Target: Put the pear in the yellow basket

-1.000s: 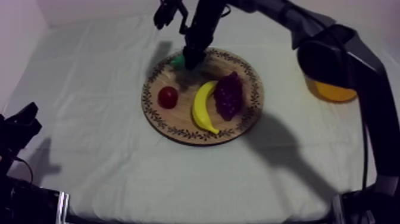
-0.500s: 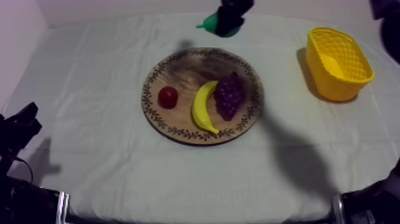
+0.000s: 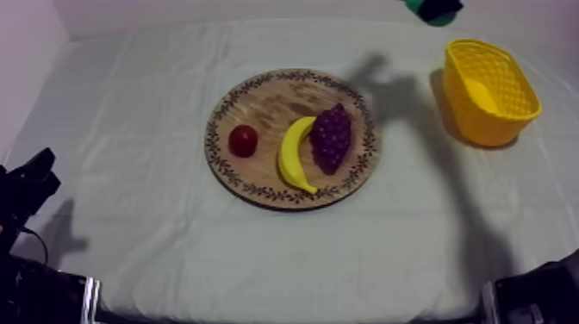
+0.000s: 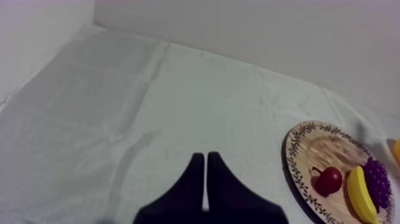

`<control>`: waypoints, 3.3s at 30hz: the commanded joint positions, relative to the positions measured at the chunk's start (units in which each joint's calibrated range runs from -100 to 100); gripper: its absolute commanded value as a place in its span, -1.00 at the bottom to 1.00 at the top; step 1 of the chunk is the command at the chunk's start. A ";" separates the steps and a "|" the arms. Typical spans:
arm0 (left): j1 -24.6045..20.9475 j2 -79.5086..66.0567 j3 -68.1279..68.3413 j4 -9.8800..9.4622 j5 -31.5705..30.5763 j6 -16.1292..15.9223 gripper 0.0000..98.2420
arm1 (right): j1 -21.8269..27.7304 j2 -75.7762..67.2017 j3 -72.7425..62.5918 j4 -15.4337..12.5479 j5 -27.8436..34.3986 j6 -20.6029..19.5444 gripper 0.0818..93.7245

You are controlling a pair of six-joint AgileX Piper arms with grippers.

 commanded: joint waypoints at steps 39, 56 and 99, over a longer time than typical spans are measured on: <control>-0.01 0.00 0.05 0.02 -0.01 0.02 -1.00 | 16.49 -12.52 28.74 1.57 -20.89 -2.71 0.34; -0.01 0.00 0.05 0.02 -0.01 0.00 -1.00 | 15.53 -61.22 58.11 3.29 -29.77 -7.61 -0.38; -0.01 0.00 0.05 0.02 -0.01 0.02 -1.00 | 7.99 -107.19 107.22 15.09 -50.40 -13.86 -0.99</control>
